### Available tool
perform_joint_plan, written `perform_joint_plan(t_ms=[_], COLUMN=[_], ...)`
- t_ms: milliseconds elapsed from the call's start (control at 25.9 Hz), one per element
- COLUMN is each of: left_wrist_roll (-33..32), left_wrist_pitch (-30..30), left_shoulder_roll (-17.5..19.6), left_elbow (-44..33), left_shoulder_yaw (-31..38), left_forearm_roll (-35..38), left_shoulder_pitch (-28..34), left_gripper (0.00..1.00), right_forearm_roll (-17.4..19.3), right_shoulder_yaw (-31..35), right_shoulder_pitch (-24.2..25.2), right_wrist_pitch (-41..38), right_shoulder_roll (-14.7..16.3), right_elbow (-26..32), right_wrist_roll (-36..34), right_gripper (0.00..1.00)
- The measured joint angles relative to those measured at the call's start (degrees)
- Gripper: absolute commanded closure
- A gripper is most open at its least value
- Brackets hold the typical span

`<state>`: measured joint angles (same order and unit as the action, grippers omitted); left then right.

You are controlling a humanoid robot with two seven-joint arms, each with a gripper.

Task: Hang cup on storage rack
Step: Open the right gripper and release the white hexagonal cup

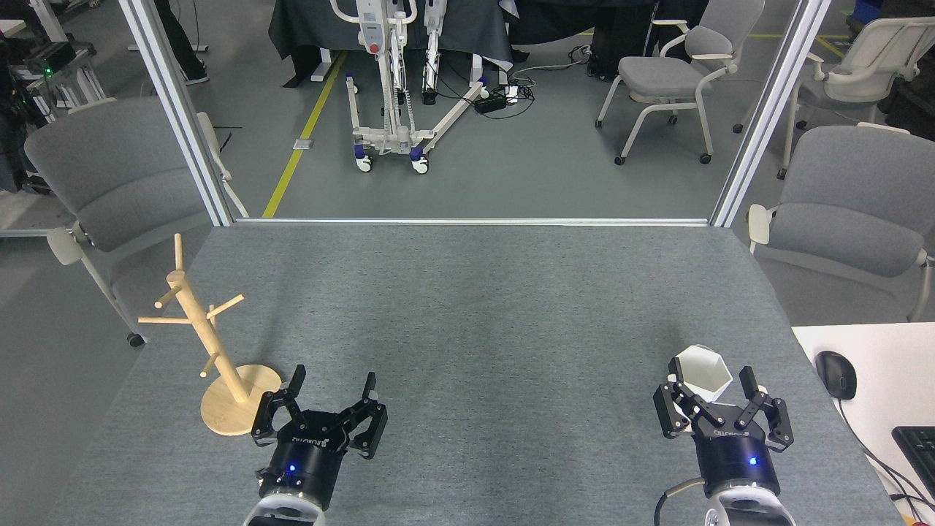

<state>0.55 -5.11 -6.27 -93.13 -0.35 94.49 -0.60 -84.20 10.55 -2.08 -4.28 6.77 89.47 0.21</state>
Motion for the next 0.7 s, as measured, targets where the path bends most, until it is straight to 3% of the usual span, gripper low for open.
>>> perform_joint_plan(t_ms=[464,696], left_wrist_roll=[0.38,0.27], left_wrist_pitch=[0.07,0.09], left_shoulder_roll=[-0.2,-0.3], left_elbow=[0.16,0.31], left_shoulder_yaw=[-0.2,-0.54], left_forearm_roll=[-0.21,-0.84], left_shoulder_pitch=[0.15,0.08], left_gripper=[0.01,0.01], right_forearm_roll=[0.12,0.48], right_shoulder_yaw=[-0.03,0.69], right_shoulder_pitch=[0.01,0.2], right_wrist_pitch=[0.06,0.06], right_shoulder_roll=[0.06,1.51], right_elbow=[0.0,-0.12], right_wrist_roll=[-0.29,-0.49], right_gripper=[0.01,0.01])
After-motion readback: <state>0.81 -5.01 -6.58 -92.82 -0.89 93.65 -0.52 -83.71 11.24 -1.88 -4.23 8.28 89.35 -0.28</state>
